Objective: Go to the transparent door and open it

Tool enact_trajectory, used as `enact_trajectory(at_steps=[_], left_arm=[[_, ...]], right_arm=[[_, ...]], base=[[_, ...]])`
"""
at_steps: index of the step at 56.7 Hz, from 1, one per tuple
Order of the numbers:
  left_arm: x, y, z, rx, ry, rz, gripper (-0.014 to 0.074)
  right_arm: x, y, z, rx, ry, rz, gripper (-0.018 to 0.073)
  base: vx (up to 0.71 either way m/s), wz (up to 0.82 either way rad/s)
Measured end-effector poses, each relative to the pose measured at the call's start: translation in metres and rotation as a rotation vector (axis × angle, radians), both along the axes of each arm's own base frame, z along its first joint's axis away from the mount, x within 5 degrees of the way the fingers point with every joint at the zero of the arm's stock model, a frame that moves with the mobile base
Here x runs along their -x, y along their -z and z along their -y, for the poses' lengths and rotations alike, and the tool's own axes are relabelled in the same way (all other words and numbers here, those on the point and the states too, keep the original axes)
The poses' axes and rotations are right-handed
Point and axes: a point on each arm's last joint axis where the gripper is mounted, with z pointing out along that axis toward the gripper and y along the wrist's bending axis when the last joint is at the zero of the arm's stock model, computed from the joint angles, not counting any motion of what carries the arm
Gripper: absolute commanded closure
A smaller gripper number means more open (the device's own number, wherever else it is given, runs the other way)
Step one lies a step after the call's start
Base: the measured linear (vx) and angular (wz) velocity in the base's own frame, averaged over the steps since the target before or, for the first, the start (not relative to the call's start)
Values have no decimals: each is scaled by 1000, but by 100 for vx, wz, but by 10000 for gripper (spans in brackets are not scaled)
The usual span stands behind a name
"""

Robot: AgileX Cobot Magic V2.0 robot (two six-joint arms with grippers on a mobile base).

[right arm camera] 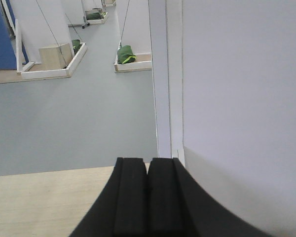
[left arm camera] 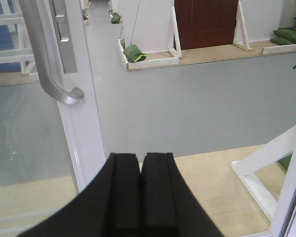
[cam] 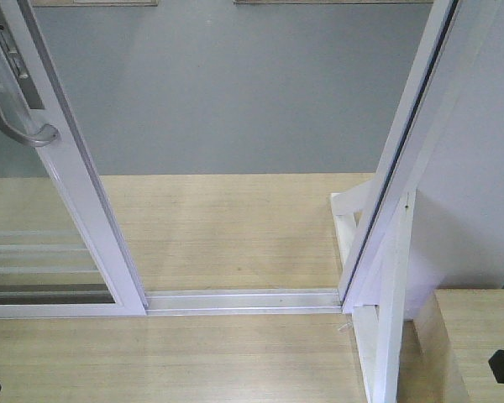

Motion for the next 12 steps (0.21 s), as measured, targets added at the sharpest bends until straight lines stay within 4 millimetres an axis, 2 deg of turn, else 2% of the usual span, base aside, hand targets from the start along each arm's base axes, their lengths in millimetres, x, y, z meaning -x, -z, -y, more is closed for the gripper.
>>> enact_trajectory(at_steps=[12], left_arm=[[0, 0, 0, 0, 0, 0, 594]], right_arm=[[0, 0, 0, 0, 3, 0, 564]], base=[[0, 0]])
